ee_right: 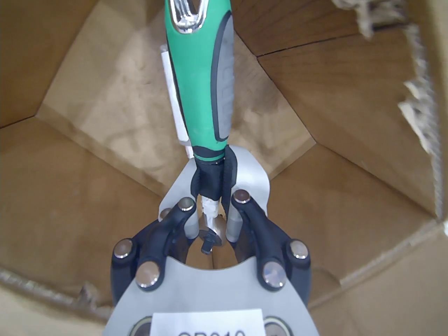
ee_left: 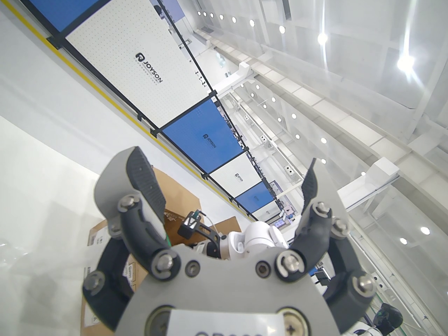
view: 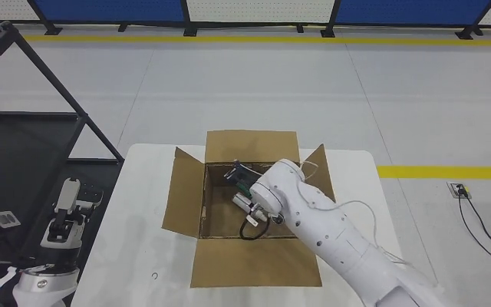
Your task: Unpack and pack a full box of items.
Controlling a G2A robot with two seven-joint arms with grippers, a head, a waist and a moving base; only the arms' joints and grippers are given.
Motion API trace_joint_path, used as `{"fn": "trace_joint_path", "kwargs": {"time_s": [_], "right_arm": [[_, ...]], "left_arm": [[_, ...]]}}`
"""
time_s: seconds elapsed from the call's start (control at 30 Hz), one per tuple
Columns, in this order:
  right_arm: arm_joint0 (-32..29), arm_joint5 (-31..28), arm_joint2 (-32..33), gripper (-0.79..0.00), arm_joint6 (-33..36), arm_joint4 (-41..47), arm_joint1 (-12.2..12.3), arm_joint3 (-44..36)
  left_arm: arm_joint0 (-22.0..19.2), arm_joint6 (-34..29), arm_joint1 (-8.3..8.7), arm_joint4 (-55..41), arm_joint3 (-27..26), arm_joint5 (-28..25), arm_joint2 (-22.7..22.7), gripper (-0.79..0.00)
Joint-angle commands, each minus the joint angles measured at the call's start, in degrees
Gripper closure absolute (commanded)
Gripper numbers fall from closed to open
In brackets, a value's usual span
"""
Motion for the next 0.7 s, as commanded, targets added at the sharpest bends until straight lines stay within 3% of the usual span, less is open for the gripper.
{"fn": "trace_joint_path", "kwargs": {"time_s": [0.0, 0.27, 0.67], "right_arm": [[-3.45, 0.99, 3.4, 0.0, 2.35, -2.53, 1.66, -9.09], [-13.43, 4.81, 14.01, 0.0, 9.53, -13.05, 5.41, -34.57], [-20.36, 9.97, 24.28, 0.0, 9.53, -21.97, 7.69, -47.82]], "left_arm": [[0.0, 0.0, 0.0, 0.0, 0.0, 0.0, 0.0, -0.785], [0.0, 0.0, 0.0, 0.0, 0.0, 0.0, 0.0, -0.785], [0.0, 0.0, 0.0, 0.0, 0.0, 0.0, 0.0, -0.785]]}}
